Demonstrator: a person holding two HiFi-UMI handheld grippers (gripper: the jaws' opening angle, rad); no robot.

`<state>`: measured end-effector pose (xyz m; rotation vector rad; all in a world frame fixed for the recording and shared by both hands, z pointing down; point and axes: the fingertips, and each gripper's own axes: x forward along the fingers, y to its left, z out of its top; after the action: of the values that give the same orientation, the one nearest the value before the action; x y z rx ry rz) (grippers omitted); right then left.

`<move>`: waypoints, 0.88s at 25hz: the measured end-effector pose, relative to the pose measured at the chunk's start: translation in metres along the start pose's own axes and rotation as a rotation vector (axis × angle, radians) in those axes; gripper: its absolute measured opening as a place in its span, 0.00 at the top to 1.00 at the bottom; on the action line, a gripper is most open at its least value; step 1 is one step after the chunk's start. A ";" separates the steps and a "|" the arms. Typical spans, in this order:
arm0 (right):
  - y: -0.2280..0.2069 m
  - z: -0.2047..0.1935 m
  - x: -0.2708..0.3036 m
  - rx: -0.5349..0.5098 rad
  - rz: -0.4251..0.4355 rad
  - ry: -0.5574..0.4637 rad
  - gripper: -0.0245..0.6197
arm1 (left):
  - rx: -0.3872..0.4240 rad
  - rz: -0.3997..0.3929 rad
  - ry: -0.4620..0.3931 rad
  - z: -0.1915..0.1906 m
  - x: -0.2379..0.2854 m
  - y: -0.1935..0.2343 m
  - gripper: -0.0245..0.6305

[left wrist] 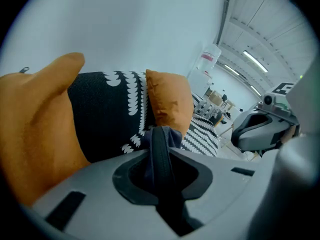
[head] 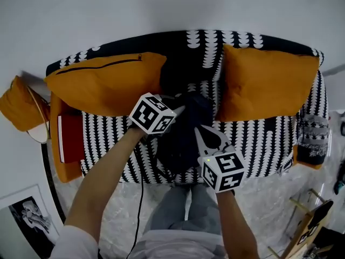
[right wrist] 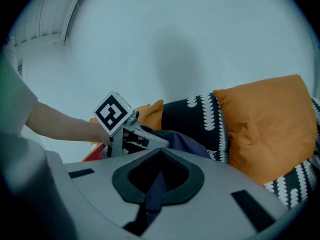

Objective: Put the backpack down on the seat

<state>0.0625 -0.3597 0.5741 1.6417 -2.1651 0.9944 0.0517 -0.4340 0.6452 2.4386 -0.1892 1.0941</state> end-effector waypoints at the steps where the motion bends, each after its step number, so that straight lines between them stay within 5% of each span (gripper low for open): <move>1: -0.003 0.000 0.003 0.005 0.004 0.003 0.96 | -0.010 0.021 0.003 0.000 0.002 0.004 0.91; 17: -0.047 0.011 0.051 0.018 0.108 0.059 0.96 | -0.177 0.234 0.067 0.000 0.039 0.065 0.89; 22: -0.051 0.007 0.059 0.022 0.135 0.083 0.96 | -0.192 0.278 0.073 0.003 0.045 0.070 0.81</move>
<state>0.0910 -0.4154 0.6205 1.4517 -2.2414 1.1065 0.0628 -0.4952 0.7007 2.2424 -0.5972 1.2166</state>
